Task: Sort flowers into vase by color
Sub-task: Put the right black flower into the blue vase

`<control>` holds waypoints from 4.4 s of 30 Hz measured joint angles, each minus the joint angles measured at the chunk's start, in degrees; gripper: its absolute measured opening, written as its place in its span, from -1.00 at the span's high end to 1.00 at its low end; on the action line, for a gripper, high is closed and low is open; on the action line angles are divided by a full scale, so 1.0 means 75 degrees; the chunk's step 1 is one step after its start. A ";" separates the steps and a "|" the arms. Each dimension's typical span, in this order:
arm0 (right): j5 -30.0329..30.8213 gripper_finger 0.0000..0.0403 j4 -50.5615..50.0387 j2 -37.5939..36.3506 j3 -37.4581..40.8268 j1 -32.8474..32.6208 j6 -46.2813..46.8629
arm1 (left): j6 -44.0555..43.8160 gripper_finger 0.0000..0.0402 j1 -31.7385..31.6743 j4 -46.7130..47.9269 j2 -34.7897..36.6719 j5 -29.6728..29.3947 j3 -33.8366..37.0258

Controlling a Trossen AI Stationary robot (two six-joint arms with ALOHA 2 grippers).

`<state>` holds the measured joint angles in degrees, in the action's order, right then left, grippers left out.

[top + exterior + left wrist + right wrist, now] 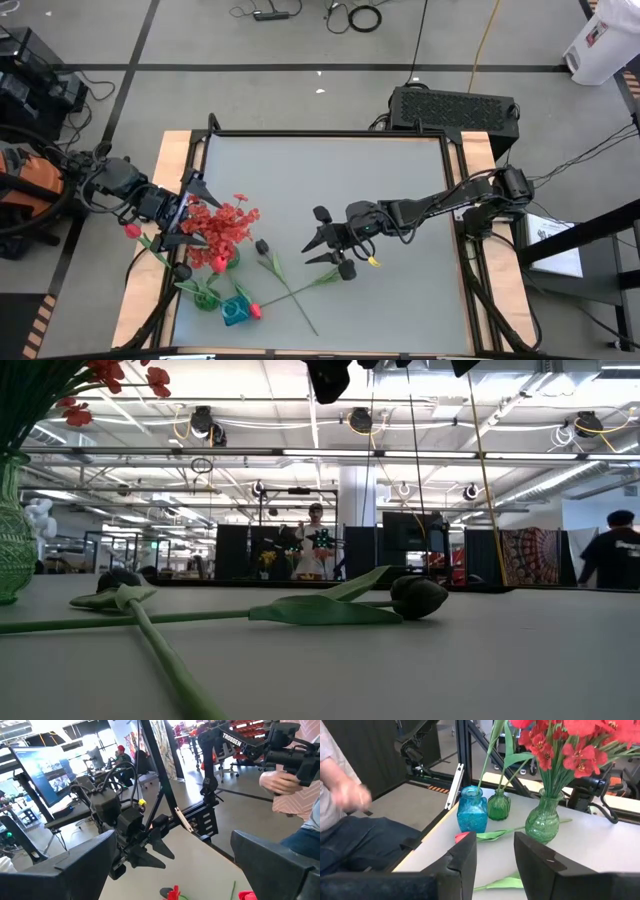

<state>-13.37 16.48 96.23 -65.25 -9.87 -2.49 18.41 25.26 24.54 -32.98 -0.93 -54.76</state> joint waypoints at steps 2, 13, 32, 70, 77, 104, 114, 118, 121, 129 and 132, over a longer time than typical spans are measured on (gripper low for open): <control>0.0002 0.39 -0.0011 0.0000 0.0000 0.0000 0.0138 | 0.0000 -0.98 0.0000 -0.0001 0.0001 0.0000 0.0003; -0.0023 0.39 -0.0236 0.0000 0.0000 0.0003 0.0714 | -0.0001 -0.98 0.0000 -0.0003 0.0001 0.0001 0.0003; -0.0003 0.39 -0.1504 0.0000 0.0000 -0.0659 -0.0018 | -0.0001 -0.98 0.0000 -0.0001 0.0001 0.0003 0.0003; 0.1582 0.39 -0.3263 0.1361 -0.0006 -0.1183 -0.0562 | -0.0003 -0.98 0.0000 -0.0004 0.0001 0.0006 0.0003; 0.1582 0.39 -0.3254 0.1712 -0.0003 -0.1183 -0.0448 | -0.0002 -0.98 0.0000 0.0002 -0.0002 0.0006 0.0003; 0.1810 0.39 -0.3204 0.2040 0.0000 -0.0930 -0.0026 | -0.0003 -0.98 0.0000 0.0002 -0.0002 0.0006 0.0000; 0.1789 0.39 -0.3224 0.2040 0.0000 -0.0930 0.0287 | -0.0003 -0.98 0.0000 0.0002 -0.0002 0.0006 0.0000; 0.1784 0.39 -0.3359 0.2040 0.0000 -0.0930 0.0308 | -0.0001 -0.98 0.0000 0.0000 0.0001 0.0006 0.0000; 0.1775 0.39 -0.3361 0.2040 0.0000 -0.0930 0.0440 | -0.0003 -0.98 0.0000 -0.0001 0.0001 0.0006 0.0000; 0.1773 0.56 -0.3443 0.2040 0.0000 -0.0930 0.0475 | -0.0001 -0.98 0.0000 0.0000 -0.0002 0.0006 0.0000; 0.1772 0.67 -0.3443 0.2040 0.0000 -0.0930 0.0473 | 0.0000 -0.98 0.0000 -0.0001 -0.0002 0.0006 0.0000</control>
<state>-0.07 -9.34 111.53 -65.25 -16.84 1.06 18.41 25.26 24.53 -32.99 -0.89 -54.76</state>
